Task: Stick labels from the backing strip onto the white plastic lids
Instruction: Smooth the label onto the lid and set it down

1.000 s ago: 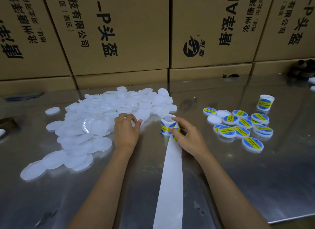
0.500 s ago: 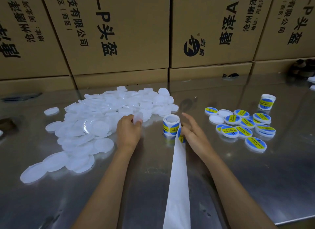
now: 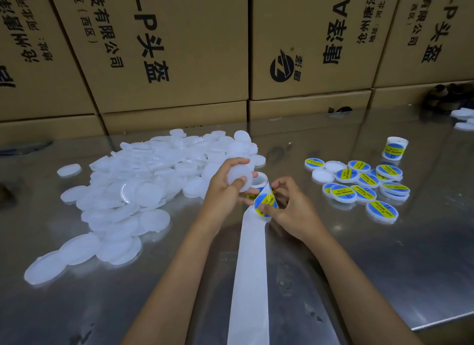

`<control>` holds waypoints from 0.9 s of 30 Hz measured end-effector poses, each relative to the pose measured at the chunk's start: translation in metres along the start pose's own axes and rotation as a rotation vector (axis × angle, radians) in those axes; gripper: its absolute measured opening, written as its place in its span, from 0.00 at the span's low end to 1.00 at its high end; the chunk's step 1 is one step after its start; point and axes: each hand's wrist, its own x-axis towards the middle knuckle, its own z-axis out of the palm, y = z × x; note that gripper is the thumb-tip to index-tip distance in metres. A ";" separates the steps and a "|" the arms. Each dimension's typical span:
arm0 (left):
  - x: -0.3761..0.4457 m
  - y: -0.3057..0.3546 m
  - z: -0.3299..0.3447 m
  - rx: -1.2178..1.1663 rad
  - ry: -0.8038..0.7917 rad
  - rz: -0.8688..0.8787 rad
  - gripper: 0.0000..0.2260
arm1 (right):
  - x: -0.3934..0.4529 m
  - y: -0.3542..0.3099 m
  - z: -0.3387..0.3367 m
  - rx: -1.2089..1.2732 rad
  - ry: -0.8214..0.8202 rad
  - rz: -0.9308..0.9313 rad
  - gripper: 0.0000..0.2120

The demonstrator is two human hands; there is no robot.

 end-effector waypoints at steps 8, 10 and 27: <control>0.001 -0.013 0.009 0.296 0.109 0.112 0.17 | -0.003 -0.004 0.002 -0.048 0.089 -0.030 0.16; 0.001 -0.014 0.010 0.327 0.109 0.114 0.18 | -0.004 -0.005 0.001 -0.059 0.094 -0.040 0.14; 0.005 -0.019 0.016 0.316 0.167 0.159 0.18 | -0.006 -0.017 0.005 -0.078 0.118 -0.131 0.16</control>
